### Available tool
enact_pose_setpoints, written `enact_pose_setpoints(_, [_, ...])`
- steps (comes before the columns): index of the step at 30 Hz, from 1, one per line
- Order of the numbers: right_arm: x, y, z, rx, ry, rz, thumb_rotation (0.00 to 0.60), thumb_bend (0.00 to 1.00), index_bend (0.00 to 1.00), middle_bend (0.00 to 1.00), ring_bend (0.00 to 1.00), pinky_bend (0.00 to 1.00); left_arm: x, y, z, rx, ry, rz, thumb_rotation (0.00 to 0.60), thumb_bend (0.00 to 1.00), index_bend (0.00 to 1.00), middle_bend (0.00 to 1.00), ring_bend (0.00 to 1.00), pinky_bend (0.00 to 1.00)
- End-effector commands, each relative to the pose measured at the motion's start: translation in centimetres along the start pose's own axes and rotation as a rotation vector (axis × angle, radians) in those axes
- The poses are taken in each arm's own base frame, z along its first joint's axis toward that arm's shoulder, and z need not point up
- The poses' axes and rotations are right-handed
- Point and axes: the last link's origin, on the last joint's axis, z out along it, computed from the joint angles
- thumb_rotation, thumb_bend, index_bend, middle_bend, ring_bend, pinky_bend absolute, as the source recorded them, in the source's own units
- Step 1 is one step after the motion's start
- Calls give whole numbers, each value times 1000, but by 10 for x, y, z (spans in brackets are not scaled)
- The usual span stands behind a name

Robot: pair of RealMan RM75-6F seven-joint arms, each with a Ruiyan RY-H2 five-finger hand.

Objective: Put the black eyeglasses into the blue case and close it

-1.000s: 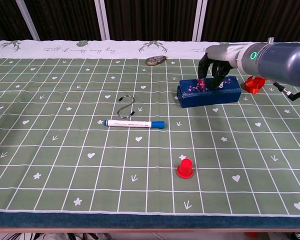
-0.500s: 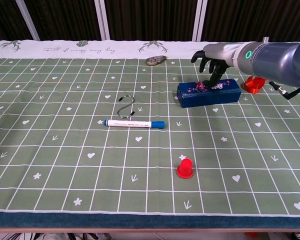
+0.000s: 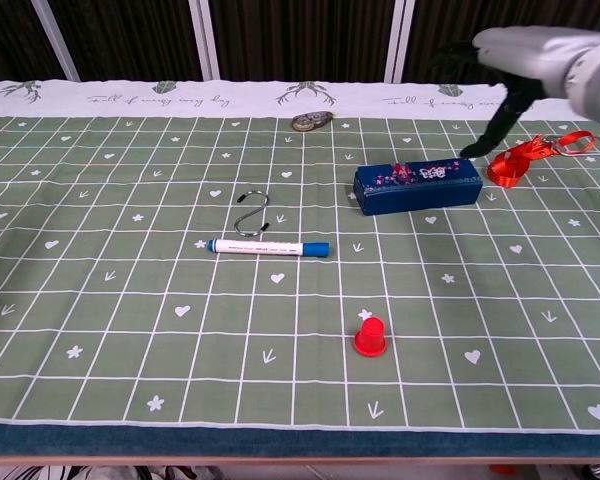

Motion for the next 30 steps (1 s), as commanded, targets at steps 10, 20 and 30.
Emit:
enact_pose_setpoints(10, [6,69,-170,-24,180,-62,600,230,108,83,137,190,-2,4,-1,-8,11,20,600,310,86,0,0,0])
enact_pose_setpoints(20, [-30,99,-238,-177,208,-111,600,191,108,47,100,189,1,6,-6,-60,31,27,600,310,86,0,0,0])
enact_pose_setpoints(30, [-37,114,-241,-243,233,-163,600,181,108,36,99,188,0,10,-15,-100,45,41,600,309,86,0,0,0])
